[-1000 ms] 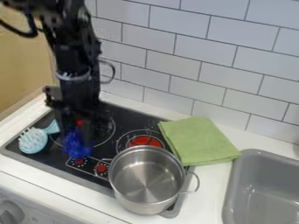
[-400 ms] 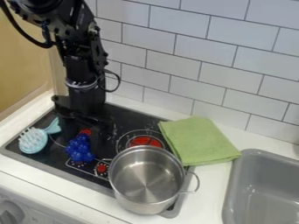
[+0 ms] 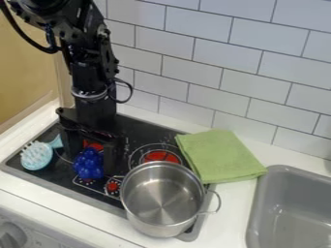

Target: Move the blue grapes to the right side of the blue brush

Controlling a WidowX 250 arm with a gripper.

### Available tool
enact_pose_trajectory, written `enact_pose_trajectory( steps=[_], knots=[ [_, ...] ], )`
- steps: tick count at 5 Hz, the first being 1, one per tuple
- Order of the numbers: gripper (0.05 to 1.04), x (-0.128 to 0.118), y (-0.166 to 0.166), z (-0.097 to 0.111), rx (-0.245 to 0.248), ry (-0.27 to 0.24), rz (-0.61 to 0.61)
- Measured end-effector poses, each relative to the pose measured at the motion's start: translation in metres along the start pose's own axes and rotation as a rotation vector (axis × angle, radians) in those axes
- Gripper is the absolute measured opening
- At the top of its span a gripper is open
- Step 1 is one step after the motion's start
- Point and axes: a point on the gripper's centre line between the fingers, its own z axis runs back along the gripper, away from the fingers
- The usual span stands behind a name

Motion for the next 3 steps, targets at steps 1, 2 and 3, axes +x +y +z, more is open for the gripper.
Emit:
enact_pose_trajectory(
  steps=[1, 2, 3],
  knots=[
    [0.999, 0.0, -0.003, 0.013, -0.003, -0.024, -0.009],
    [0.999, -0.001, -0.007, 0.034, 0.005, -0.054, -0.017],
    [0.999, 0.004, -0.008, 0.06, 0.017, -0.116, -0.051]
  ],
)
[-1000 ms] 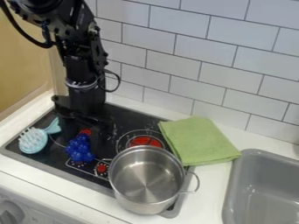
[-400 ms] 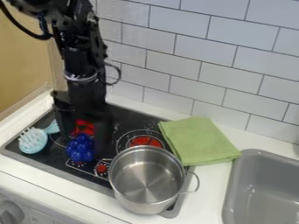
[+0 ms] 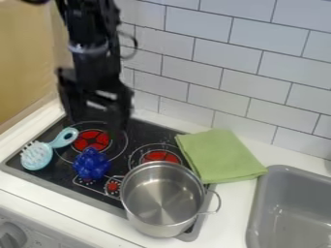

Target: Move the blue grapes to the right side of the blue brush

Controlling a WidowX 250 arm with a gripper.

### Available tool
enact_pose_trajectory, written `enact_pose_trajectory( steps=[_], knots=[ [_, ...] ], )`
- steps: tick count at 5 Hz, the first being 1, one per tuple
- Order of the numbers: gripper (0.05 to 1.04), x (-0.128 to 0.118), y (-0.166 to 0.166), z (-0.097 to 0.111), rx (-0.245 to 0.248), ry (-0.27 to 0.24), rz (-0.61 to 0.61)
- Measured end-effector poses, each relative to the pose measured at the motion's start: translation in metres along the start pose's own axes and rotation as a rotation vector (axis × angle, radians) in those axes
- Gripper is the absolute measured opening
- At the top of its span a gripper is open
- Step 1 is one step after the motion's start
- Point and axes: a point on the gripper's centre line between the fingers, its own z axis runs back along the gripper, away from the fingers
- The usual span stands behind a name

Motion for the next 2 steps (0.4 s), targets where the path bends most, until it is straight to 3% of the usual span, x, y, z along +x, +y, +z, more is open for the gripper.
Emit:
enact_pose_trajectory(
  steps=[2],
  knots=[
    [0.999, 0.0008, 0.0, 0.0017, -0.001, -0.003, -0.002]
  ],
)
